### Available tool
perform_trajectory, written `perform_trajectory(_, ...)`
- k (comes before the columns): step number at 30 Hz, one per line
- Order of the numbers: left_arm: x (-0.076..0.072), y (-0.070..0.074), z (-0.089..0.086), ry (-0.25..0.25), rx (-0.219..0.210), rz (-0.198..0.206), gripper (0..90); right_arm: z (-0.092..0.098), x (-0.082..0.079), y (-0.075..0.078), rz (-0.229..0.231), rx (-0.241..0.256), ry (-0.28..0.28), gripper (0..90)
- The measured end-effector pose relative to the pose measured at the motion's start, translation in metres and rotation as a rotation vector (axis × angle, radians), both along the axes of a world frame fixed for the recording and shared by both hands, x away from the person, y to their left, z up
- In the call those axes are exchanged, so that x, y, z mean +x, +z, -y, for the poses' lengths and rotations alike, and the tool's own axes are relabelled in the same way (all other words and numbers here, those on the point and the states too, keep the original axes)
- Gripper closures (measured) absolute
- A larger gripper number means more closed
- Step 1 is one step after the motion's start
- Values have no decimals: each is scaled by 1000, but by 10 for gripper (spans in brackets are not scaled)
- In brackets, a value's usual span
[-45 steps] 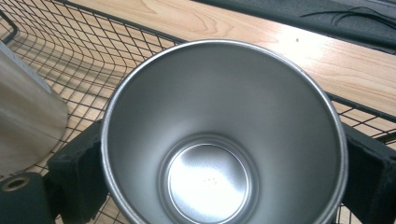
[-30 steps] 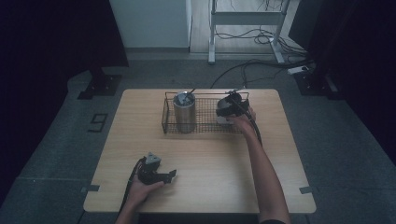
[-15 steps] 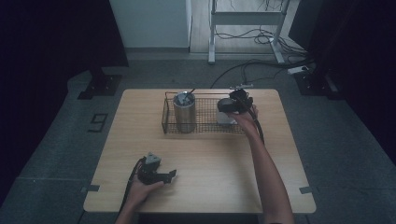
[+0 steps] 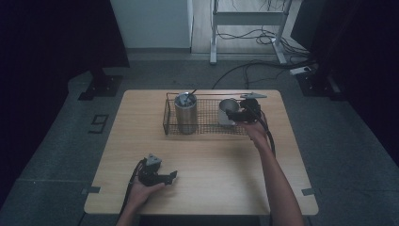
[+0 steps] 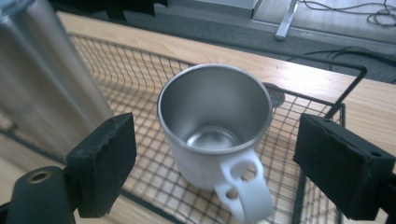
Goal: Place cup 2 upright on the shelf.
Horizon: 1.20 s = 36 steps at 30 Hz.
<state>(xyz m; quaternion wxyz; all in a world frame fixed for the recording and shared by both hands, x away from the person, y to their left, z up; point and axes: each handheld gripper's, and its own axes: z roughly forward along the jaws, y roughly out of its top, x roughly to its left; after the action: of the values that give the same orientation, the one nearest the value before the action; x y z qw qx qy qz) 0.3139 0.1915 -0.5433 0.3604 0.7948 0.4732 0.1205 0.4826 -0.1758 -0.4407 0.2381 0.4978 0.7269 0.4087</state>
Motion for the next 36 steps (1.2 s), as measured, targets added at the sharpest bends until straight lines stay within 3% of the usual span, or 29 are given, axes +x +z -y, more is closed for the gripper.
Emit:
perform_trajectory(1, 0, 0, 0, -1, 1, 1, 147, 0, -5, 0, 19, -14, 3, 133)
perform_trajectory(5, 0, 0, 0, -1, 4, 2, 147, 5, -14, -1, 10, -12, 12, 130)
perform_trajectory(11, 0, 0, 0, -3, 11, 8, 147, 14, -34, -5, 45, -15, 23, 153)
perform_trajectory(24, -3, -2, 1, -3, 31, 28, 147, 26, -89, -17, 93, 54, 55, 179)
perform_trajectory(36, -3, -3, 0, -6, 25, 34, 147, 34, -128, -45, 72, 72, 52, 188)
